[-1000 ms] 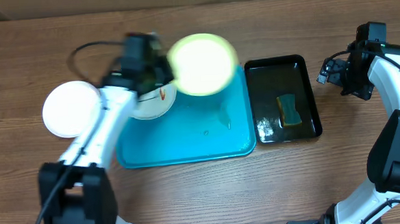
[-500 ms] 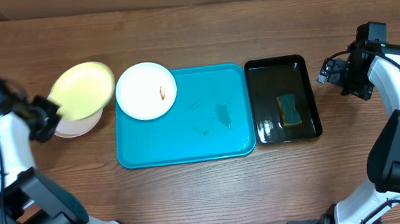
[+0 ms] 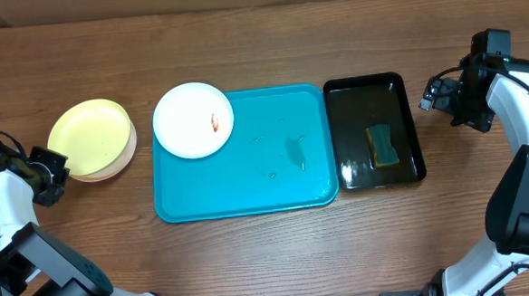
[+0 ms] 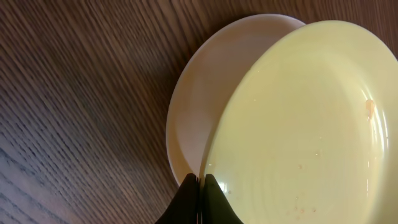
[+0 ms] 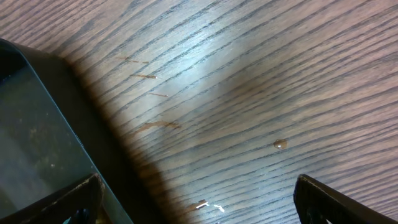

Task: Clean dirty plates on tray and stack at the side
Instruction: 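Set the yellow plate onto the white plate left of the tray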

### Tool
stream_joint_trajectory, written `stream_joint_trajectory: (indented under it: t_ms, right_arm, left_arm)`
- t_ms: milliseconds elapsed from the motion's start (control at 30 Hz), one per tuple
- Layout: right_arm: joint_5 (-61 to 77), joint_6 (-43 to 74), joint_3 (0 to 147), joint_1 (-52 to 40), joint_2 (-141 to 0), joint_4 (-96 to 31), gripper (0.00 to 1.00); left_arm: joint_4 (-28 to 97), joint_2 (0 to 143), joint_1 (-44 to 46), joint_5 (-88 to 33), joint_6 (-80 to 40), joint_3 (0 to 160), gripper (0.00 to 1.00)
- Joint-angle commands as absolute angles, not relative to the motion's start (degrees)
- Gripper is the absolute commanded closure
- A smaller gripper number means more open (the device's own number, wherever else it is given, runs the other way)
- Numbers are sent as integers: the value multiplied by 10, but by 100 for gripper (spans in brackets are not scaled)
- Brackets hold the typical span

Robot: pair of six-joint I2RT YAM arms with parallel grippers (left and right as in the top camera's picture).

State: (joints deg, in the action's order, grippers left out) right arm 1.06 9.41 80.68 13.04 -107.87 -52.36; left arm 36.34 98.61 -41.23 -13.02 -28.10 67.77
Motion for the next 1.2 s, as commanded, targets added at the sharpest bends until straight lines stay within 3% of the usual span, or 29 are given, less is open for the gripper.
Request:
stream_joint_trajectory:
  t_ms: [0,300,800,833,933,967,1067,1167]
  right_arm:
    - [5,99,821,130,-1078,-521,0]
    - [5,99,821,130,-1078,-521,0]
    - [5,99,821,130,-1078,-521,0]
    - [5,99,821,130,-1078,-521,0]
    - [5,99,821,130,-1078,-521,0]
    - [5,99,821,130,-1078,-521,0]
    - [5,99,821,130,-1078,-521,0]
    - [5,99,821,130,-1078,-521,0]
  left_arm:
    - [360,982,-407,-119,-274,676,96]
    - [346,983,-386,-38,-275,676,96]
    - [313,1034,-360,-38,-275,676,96]
    - [310,1035,-360,-38,-275,676,85]
    - [310,1032,-360,-44,-275,679,19]
    - [314,1030,-360,-54,-275,683,11]
    - [328,1020,-359,-82,-277,695,9]
    - [342,997,-354,-116,-279,705,14]
